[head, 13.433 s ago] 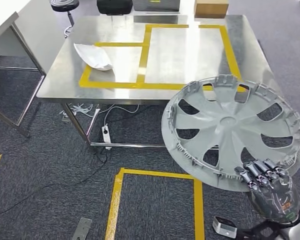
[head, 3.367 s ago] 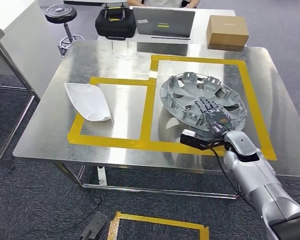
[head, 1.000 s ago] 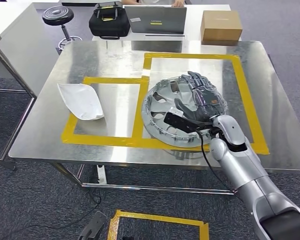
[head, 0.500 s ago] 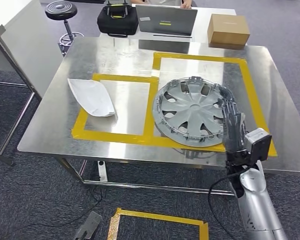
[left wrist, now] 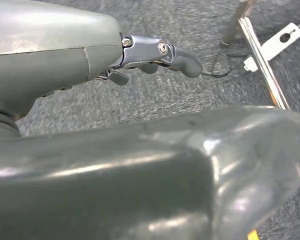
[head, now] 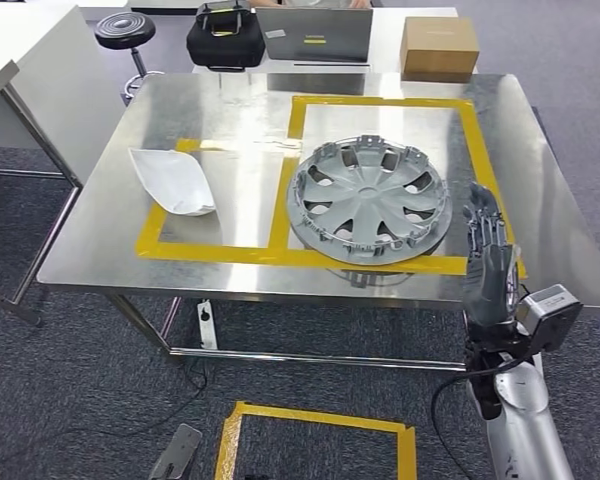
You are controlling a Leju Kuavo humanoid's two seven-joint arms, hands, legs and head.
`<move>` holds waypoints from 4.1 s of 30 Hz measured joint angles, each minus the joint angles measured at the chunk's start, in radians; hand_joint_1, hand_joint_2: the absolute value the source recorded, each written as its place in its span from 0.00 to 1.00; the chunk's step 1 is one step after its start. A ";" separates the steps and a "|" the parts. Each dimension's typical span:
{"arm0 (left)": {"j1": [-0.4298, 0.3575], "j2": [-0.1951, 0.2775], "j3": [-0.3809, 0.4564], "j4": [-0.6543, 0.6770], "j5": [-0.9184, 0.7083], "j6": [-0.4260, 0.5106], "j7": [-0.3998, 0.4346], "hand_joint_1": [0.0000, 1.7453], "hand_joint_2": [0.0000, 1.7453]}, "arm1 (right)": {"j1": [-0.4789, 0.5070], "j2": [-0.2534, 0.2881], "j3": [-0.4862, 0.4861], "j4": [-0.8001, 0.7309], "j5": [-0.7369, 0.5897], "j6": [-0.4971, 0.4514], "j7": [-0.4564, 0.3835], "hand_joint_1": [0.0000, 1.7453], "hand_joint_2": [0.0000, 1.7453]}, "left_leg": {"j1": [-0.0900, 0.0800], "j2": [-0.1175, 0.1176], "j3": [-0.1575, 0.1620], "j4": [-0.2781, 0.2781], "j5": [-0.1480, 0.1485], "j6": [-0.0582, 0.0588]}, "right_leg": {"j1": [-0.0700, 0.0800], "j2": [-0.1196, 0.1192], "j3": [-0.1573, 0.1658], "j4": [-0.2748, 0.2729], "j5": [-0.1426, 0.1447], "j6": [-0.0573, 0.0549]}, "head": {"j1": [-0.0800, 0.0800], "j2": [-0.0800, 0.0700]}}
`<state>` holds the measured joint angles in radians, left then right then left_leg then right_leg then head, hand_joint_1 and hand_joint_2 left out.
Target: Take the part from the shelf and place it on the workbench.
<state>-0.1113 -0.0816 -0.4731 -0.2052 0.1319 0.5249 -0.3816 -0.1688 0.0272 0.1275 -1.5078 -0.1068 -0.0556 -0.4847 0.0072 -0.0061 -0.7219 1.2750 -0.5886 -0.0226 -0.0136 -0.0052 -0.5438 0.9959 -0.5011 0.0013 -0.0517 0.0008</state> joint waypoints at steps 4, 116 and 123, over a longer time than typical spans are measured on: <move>0.011 -0.008 0.045 0.000 0.043 0.018 -0.017 0.00 0.00 | 0.094 0.006 -0.021 -0.023 0.015 -0.033 -0.018 0.00 0.00 | -0.006 -0.001 0.130 -0.121 0.051 0.023 | 0.007 -0.004 -0.032 0.009 0.018 0.003 | 0.000 0.000; 0.096 -0.056 0.182 0.027 0.063 -0.003 0.050 0.00 0.00 | 0.159 0.144 -0.436 1.313 0.892 -0.149 0.411 0.00 0.00 | -0.010 0.117 0.181 -0.262 0.105 0.034 | -0.003 -0.059 0.018 0.006 -0.025 0.037 | 0.019 0.000; 0.099 -0.058 0.182 0.028 0.060 -0.005 0.050 0.00 0.00 | 0.158 0.141 -0.423 1.313 0.901 -0.154 0.410 0.00 0.00 | 0.001 0.018 0.093 -0.016 -0.053 0.008 | -0.003 0.018 -0.005 0.005 0.010 -0.003 | 0.011 0.000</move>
<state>-0.0123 -0.1401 -0.2911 -0.1775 0.1924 0.5203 -0.3314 -0.0111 0.1681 -0.2954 -0.1946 0.7938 -0.2094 -0.0751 0.0085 0.0119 -0.6290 1.2591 -0.6412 -0.0149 -0.0170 0.0125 -0.5490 1.0012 -0.4913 -0.0022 -0.0410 0.0008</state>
